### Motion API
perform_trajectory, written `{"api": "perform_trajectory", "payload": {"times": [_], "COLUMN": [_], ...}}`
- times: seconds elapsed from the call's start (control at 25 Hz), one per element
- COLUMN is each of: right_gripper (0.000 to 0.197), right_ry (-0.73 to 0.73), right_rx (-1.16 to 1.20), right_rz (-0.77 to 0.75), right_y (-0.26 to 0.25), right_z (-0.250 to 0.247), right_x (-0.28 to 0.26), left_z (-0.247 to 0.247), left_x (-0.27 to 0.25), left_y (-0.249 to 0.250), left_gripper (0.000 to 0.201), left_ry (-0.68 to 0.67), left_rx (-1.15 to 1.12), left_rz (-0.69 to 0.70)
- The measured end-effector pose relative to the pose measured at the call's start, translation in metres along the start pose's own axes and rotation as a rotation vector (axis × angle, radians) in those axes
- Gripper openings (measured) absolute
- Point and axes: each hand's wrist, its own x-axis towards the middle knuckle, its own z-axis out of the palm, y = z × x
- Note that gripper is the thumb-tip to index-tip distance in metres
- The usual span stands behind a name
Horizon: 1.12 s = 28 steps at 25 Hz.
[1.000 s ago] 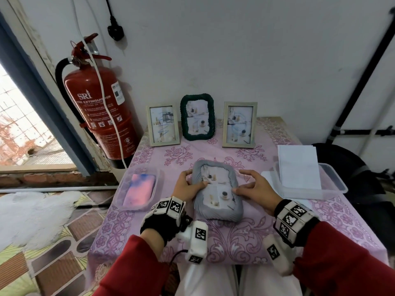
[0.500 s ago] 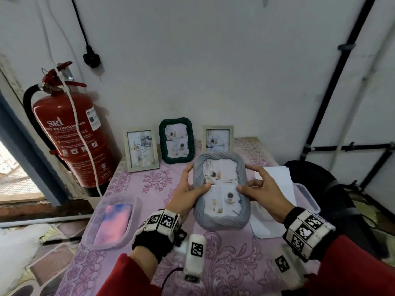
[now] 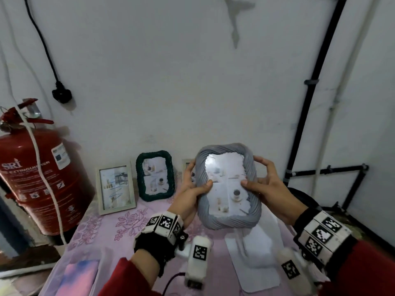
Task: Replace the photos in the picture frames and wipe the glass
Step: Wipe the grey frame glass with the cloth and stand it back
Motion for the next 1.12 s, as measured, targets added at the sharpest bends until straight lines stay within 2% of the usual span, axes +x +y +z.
{"api": "perform_trajectory", "payload": {"times": [0.16,0.44,0.64,0.8,0.92,1.12], "right_gripper": [0.065,0.045,0.043,0.035,0.025,0.024], "right_ry": [0.067,0.158,0.196,0.199,0.192,0.209], "right_rx": [0.027,0.025,-0.034,-0.015,0.02,0.038], "right_rz": [-0.017,-0.012,-0.023,-0.009,0.019,0.064], "right_y": [-0.012,-0.02,-0.02,-0.007,0.01,0.046], "right_z": [-0.019,-0.056,-0.081,-0.096,-0.105,-0.119], "right_x": [0.032,0.085,0.135,0.179,0.212,0.25], "left_z": [0.011,0.019,0.014,0.005,-0.008,-0.025], "left_x": [0.038,0.1,0.152,0.191,0.214,0.237], "left_y": [0.005,-0.003,-0.003,-0.003,-0.014,-0.032], "left_gripper": [0.073,0.071,0.069,0.075,0.076,0.07], "left_ry": [-0.076,-0.101,0.0,0.037,0.054,0.046], "left_rx": [0.035,0.179,0.613,0.851,1.062,1.252], "left_rz": [-0.009,0.001,0.16,0.229,0.219,0.148]}}
